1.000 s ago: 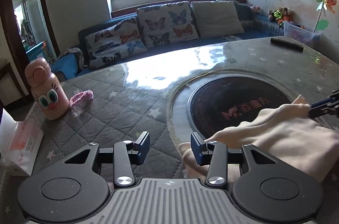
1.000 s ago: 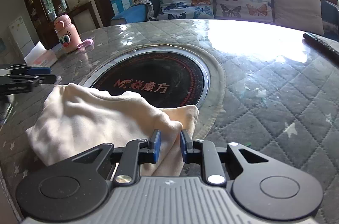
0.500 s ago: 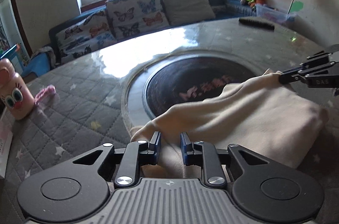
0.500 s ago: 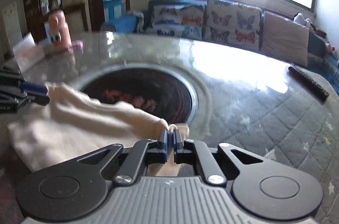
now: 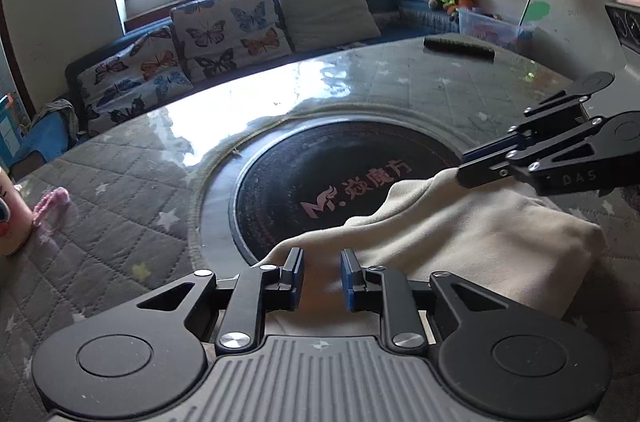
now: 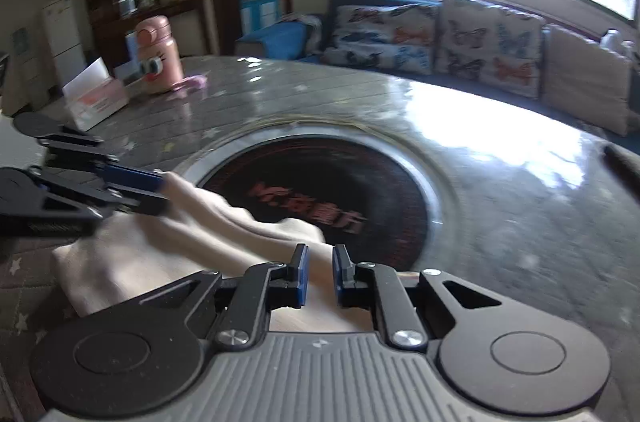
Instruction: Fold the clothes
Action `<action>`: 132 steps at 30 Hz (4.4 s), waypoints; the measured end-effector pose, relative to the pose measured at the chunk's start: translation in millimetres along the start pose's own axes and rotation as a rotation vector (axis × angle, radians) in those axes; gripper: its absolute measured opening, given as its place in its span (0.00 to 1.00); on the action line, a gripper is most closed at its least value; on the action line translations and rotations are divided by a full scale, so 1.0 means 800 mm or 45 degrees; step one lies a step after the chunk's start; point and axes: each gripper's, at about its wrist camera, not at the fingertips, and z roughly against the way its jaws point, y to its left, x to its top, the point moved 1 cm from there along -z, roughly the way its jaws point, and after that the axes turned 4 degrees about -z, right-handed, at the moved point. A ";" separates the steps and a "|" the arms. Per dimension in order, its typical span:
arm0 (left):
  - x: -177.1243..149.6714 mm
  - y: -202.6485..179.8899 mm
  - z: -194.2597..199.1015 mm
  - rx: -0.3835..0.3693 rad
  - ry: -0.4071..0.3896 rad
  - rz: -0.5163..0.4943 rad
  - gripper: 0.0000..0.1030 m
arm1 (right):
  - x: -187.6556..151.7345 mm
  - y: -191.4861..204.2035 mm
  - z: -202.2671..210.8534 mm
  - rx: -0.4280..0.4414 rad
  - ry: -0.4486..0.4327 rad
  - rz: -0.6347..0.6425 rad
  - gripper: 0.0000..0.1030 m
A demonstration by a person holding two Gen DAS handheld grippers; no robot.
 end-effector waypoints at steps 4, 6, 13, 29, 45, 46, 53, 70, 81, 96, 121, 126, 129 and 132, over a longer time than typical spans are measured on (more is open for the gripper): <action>0.002 0.003 -0.026 -0.003 0.046 0.020 0.22 | 0.006 0.007 -0.022 0.034 0.031 0.001 0.11; 0.001 0.004 -0.031 -0.005 0.051 0.031 0.23 | 0.007 0.008 -0.030 0.046 0.048 -0.006 0.11; 0.003 0.008 -0.021 -0.019 0.029 0.032 0.23 | 0.019 -0.005 -0.049 0.056 0.064 -0.097 0.14; 0.023 0.025 -0.038 -0.136 0.082 0.143 0.32 | 0.025 -0.018 -0.068 0.058 0.084 -0.137 0.03; 0.017 0.014 -0.042 -0.059 -0.001 0.051 0.28 | 0.027 -0.011 -0.053 -0.007 0.013 -0.069 0.10; 0.017 0.013 -0.042 -0.056 -0.002 0.047 0.28 | 0.026 -0.007 -0.048 0.006 0.009 -0.052 0.10; 0.016 0.008 -0.045 -0.047 0.004 0.039 0.28 | 0.016 0.039 -0.039 0.139 0.058 0.108 0.10; 0.014 0.000 -0.042 0.009 -0.005 0.032 0.28 | -0.053 0.136 0.028 0.285 0.145 0.420 0.10; -0.003 -0.024 0.035 0.010 -0.131 0.032 0.28 | -0.057 0.109 0.059 0.215 0.045 0.177 0.11; -0.067 -0.038 0.057 0.015 -0.087 0.151 0.28 | -0.085 0.050 0.078 0.103 0.045 -0.030 0.11; -0.068 0.000 0.097 0.132 -0.184 0.296 0.26 | -0.074 0.022 0.077 0.082 0.035 -0.091 0.18; -0.064 -0.006 0.071 0.124 -0.117 0.249 0.25 | -0.079 0.010 0.070 0.062 0.057 -0.120 0.21; -0.070 0.003 0.060 0.143 -0.068 0.267 0.24 | -0.082 0.004 0.072 0.047 0.067 -0.124 0.19; -0.073 0.009 0.060 0.144 -0.058 0.281 0.24 | -0.080 0.003 0.074 0.017 0.069 -0.098 0.19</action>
